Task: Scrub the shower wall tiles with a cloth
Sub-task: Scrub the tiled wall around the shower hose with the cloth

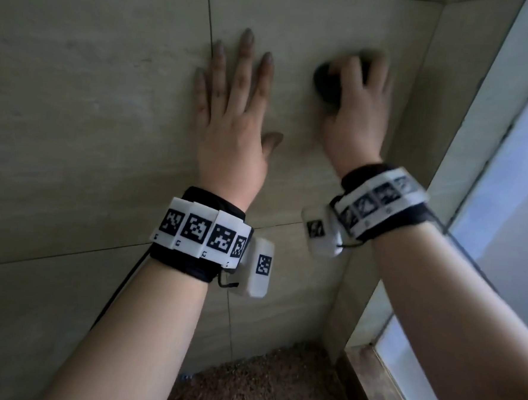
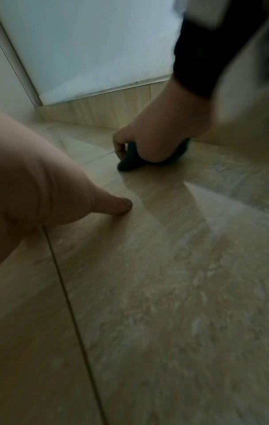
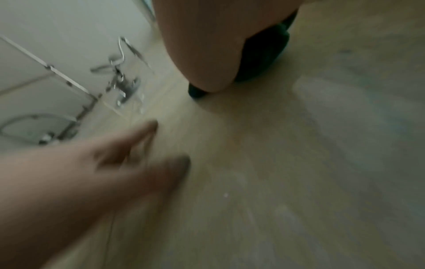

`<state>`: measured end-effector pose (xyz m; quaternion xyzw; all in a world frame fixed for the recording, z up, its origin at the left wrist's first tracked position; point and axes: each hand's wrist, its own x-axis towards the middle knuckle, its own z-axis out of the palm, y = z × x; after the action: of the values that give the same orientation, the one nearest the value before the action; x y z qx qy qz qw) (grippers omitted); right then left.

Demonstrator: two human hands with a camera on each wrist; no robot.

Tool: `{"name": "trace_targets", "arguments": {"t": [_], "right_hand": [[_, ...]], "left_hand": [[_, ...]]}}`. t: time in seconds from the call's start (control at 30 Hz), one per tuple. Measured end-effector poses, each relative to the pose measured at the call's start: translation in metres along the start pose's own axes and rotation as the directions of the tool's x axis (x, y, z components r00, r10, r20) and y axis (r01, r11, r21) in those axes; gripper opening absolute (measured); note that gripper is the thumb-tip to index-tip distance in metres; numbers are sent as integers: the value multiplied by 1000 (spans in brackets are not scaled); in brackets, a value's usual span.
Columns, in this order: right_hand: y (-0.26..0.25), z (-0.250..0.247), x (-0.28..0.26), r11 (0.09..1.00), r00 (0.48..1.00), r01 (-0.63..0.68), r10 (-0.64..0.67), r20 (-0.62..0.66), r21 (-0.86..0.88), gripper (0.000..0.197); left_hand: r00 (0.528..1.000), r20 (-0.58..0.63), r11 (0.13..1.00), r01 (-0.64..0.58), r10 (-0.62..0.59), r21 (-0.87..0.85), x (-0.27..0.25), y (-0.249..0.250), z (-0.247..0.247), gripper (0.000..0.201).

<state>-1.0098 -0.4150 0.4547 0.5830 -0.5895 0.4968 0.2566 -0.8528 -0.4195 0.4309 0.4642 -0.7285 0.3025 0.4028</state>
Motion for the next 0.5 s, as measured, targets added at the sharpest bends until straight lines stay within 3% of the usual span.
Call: {"name": "trace_targets", "arguments": {"t": [0.1,0.2,0.27,0.37,0.43,0.5], "right_hand": [[7,-3,11,1000,999,19,-20,-33,-25,53],[27,29,-58,992,995,89,-92,-31,-89,41],[42,48,-123,991,993,94,-86,79,-101,31],[56,60,-187,993,966,50,-20,258,-110,37],[54,56,-179,995,962,30,-4,272,-92,37],[46,46,-144,998,979,-2,16,201,-68,36]], "left_hand": [[999,2,999,-45,45,28,0,5,5,88],[999,-11,998,-52,52,26,0,7,9,90],[999,-12,998,-53,53,24,-1,7,10,92],[998,-3,997,-66,67,48,-2,6,12,94],[997,-4,996,-72,73,61,-2,5,12,96],[997,-2,995,-78,78,57,-2,4,13,96]]}}
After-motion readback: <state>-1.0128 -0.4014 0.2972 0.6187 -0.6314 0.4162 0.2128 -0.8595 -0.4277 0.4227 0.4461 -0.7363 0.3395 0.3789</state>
